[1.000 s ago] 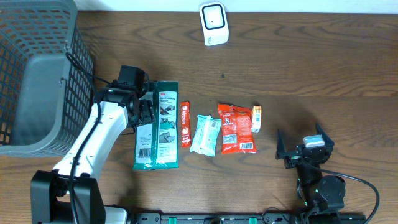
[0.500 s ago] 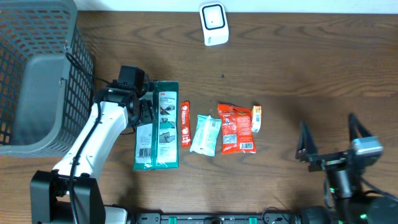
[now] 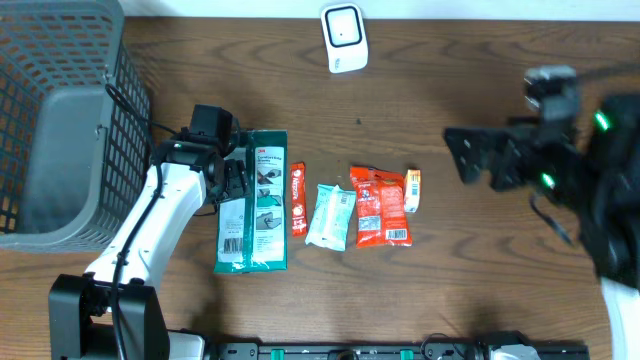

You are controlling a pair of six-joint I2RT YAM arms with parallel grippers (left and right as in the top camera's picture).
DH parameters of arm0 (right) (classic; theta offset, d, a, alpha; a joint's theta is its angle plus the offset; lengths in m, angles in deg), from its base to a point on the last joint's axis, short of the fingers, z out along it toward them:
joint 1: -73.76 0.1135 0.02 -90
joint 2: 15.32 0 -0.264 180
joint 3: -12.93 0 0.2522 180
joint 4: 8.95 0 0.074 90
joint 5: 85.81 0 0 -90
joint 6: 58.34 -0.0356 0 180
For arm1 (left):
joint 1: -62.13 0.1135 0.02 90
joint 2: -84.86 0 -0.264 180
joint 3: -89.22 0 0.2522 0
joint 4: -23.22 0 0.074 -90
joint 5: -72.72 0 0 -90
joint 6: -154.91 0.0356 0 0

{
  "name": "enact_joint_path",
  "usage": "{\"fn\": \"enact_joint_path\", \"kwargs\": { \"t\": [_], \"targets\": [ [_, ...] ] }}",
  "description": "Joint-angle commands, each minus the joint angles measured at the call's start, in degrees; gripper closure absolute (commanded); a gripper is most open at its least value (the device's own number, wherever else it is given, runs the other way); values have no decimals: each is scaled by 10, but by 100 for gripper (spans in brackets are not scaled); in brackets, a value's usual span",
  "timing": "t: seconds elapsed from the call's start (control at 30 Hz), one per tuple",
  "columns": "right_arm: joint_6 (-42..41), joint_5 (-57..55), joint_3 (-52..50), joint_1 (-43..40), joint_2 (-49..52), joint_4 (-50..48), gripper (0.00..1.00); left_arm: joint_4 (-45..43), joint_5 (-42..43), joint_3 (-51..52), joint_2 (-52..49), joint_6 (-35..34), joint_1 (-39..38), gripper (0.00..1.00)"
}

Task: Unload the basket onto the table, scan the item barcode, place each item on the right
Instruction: 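Reach the right gripper toward the small orange tissue box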

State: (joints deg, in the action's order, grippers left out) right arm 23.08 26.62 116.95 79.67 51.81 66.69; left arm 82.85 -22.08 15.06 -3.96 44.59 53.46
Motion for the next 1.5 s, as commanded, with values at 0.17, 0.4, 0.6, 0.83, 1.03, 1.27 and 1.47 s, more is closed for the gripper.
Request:
{"fn": "enact_joint_path", "kwargs": {
  "t": [0.17,0.4,0.6,0.83,1.03,1.27,1.47],
  "targets": [
    [-45,131,8,64,168,0,45,0,-3,-9,4,3,3,15],
    [-112,-16,8,214,289,-64,57,0,-3,-9,4,3,3,15],
    [-141,-75,8,292,400,-136,50,0,-3,-9,4,3,3,15],
    [-141,-134,8,343,495,-206,51,0,-3,-9,4,3,3,15],
    [-141,-163,8,355,529,-216,51,0,-3,-9,4,3,3,15],
    [-119,-162,21,340,496,-173,51,0,-3,-9,4,3,3,15],
    [-120,-213,29,291,390,-58,45,0,-3,-9,4,3,3,15]
  ]
}}
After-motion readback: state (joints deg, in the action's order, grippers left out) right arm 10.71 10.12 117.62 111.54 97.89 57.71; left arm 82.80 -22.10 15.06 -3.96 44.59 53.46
